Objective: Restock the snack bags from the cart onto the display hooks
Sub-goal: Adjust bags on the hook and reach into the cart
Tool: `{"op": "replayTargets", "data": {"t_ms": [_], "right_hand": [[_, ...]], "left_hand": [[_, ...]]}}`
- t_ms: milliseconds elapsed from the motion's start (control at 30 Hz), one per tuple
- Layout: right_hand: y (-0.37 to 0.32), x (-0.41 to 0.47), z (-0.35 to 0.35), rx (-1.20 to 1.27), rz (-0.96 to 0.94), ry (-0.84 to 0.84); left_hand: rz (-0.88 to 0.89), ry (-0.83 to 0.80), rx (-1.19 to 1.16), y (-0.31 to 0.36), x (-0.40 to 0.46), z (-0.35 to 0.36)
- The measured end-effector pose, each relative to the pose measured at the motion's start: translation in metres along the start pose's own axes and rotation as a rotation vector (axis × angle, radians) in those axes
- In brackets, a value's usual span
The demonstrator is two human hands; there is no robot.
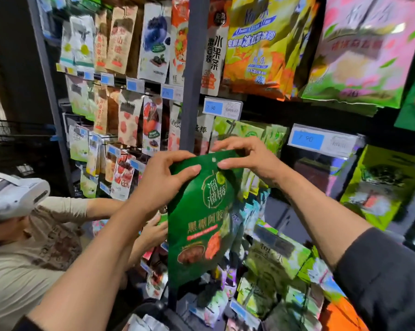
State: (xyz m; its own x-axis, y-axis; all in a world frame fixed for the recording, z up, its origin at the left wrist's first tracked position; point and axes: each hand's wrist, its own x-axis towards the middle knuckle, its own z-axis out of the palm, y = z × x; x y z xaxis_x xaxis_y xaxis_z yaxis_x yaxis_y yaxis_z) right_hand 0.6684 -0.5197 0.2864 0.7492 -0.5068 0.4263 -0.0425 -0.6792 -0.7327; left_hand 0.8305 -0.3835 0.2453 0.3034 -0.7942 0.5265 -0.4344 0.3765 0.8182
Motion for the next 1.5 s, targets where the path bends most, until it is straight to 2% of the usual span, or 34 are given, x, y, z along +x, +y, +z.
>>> {"op": "replayTargets", "data": {"t_ms": [100, 167, 267, 400, 467, 633, 900, 1200, 1500], "right_hand": [[-0.025, -0.030, -0.009, -0.011, 0.042, -0.018], [-0.045, -0.048, -0.013, -0.031, 0.053, 0.033], [-0.076, -0.071, -0.029, -0.123, 0.020, 0.207], [-0.128, -0.095, -0.081, -0.269, -0.008, 0.434], [-0.157, -0.106, -0.112, -0.284, -0.004, 0.563], [-0.218, -0.125, -0.185, -0.277, 0.031, 0.878], [-0.244, -0.142, -0.281, -0.402, 0.061, 1.148], [-0.230, -0.130, -0.326, -0.369, 0.035, 1.229], [-0.218, -0.130, -0.342, -0.477, 0.114, 1.148]], "left_hand": [[0.022, -0.018, 0.006, 0.015, -0.010, -0.006], [0.035, -0.032, 0.030, 0.027, -0.012, -0.003], [0.084, -0.017, 0.030, 0.048, -0.005, 0.010], [0.256, 0.129, -0.019, 0.092, 0.020, 0.036], [0.340, 0.146, -0.037, 0.119, 0.033, 0.052], [0.569, 0.071, 0.100, 0.192, 0.065, 0.102], [0.934, -0.074, 0.314, 0.282, 0.114, 0.175], [1.081, -0.108, 0.662, 0.326, 0.165, 0.222], [1.094, -0.059, 0.672, 0.309, 0.170, 0.234]]}}
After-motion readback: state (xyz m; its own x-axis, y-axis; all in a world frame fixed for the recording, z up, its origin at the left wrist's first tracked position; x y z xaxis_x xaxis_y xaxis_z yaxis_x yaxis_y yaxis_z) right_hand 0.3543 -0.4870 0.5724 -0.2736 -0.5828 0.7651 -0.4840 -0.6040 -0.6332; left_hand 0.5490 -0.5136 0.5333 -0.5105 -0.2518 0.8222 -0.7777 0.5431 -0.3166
